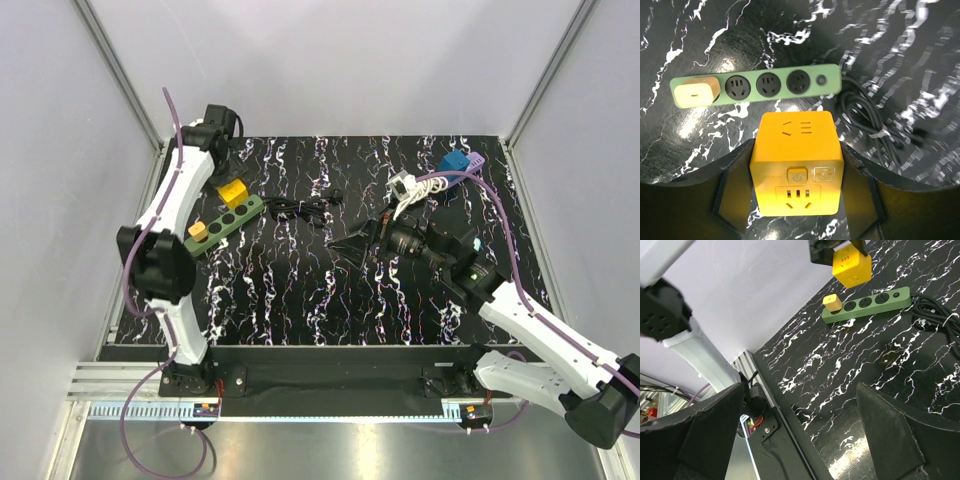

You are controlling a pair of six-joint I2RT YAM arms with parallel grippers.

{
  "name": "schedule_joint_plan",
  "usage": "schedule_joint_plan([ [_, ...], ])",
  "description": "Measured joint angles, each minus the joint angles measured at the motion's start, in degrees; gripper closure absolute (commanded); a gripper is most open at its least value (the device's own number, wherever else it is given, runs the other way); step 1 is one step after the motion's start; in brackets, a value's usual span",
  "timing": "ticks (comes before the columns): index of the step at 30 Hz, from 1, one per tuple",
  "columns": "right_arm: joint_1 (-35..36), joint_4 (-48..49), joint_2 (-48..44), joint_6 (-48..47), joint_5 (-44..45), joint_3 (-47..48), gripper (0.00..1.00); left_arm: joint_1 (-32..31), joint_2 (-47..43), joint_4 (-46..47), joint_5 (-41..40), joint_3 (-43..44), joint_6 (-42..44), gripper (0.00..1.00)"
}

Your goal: Insert the plug

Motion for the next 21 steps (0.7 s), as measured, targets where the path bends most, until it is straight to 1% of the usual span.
schedule_joint_plan([
  [4, 0.0, 0.07, 0.59, -1.01, -0.04, 0.0, 0.0, 2.62, 7.08, -1.75, 0.17, 3.82, -1.25, 1.0],
  [8, 0.0, -0.07, 1.97, -1.88, -0.07, 0.0, 0.0, 5.44, 12.07, -3.72, 0.35, 6.99, -3.21, 1.0],
  [12, 0.0, -0.13, 3.1, -3.1, -0.07, 0.0, 0.0, 7.02, 15.3, -4.79, 1.03, 8.61, -4.33, 1.0],
  [21, 0.0, -0.11, 4.59, -4.72, -0.07, 0.0, 0.0, 7.19, 20.17, -4.83, 2.19, 9.4, -4.42, 1.0],
])
